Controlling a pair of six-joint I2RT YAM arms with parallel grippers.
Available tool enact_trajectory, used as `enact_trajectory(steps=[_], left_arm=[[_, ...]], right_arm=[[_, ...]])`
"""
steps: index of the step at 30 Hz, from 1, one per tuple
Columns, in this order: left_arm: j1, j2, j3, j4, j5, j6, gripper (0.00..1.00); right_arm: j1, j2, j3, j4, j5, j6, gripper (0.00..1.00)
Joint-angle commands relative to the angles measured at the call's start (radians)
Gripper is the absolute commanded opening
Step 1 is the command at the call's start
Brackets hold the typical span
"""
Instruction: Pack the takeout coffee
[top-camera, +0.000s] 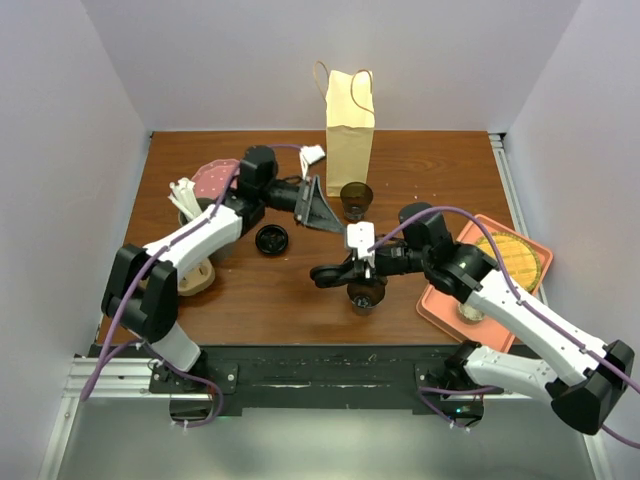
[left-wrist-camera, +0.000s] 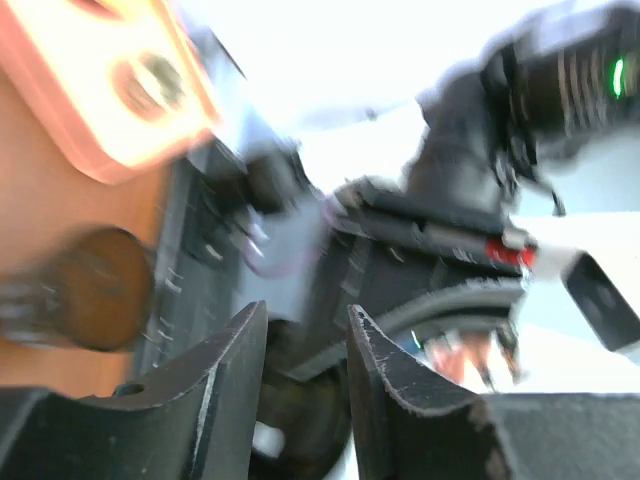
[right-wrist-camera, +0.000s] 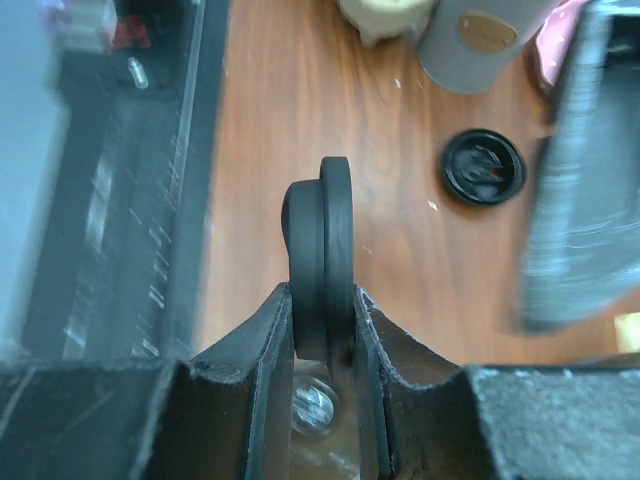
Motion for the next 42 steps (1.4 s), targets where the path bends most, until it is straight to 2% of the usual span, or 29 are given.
enact_trajectory(steps=[1,2,6,8,9,11,15,19,23,26,28,34,42], left_arm=[[0.147,0.025,0.087,-0.153,-0.248,0.11,0.45],[0.164,0.023,0.099,-0.237,-0.334,0.138,0.46],[0.184,0.014,0.174,-0.471,-0.549,0.374,0.54],[0.186,0.003,0.173,-0.526,-0.611,0.411,0.6],[0.184,-0.003,0.171,-0.545,-0.625,0.443,0.65],[0.183,-0.012,0.148,-0.554,-0.625,0.463,0.68],[0.158,-0.055,0.113,-0.568,-0.637,0.537,0.96],[0.094,-0.076,0.087,-0.605,-0.66,0.585,0.96],[-0.009,-0.089,0.059,-0.594,-0.64,0.6,0.95],[-0.055,-0.099,0.05,-0.565,-0.613,0.603,0.94],[-0.066,-0.098,0.035,-0.533,-0.588,0.598,0.92],[-0.087,-0.069,0.026,-0.528,-0.464,0.617,0.85],[-0.135,-0.02,0.029,-0.563,-0.461,0.645,0.76]], right_arm=[[0.003,-0.066,-0.03,0.206,0.037,0.43,0.08],[0.005,-0.084,-0.037,0.217,0.083,0.593,0.07],[0.0,-0.055,0.027,0.09,0.252,0.805,0.03],[-0.018,-0.018,0.087,-0.045,0.313,0.864,0.03],[-0.027,0.009,0.091,-0.079,0.303,0.885,0.04],[-0.079,0.025,0.076,-0.084,0.228,0.941,0.05],[-0.236,0.023,-0.01,-0.024,0.027,1.047,0.04],[-0.305,0.02,-0.063,-0.022,-0.064,1.075,0.04],[-0.319,0.046,-0.116,-0.039,-0.128,1.098,0.06],[-0.323,0.017,-0.162,0.014,-0.151,1.139,0.08],[-0.334,0.011,-0.197,0.057,-0.17,1.168,0.08],[-0.356,0.036,-0.219,0.015,-0.17,1.142,0.11],[-0.392,0.075,-0.211,-0.048,-0.179,1.093,0.14]])
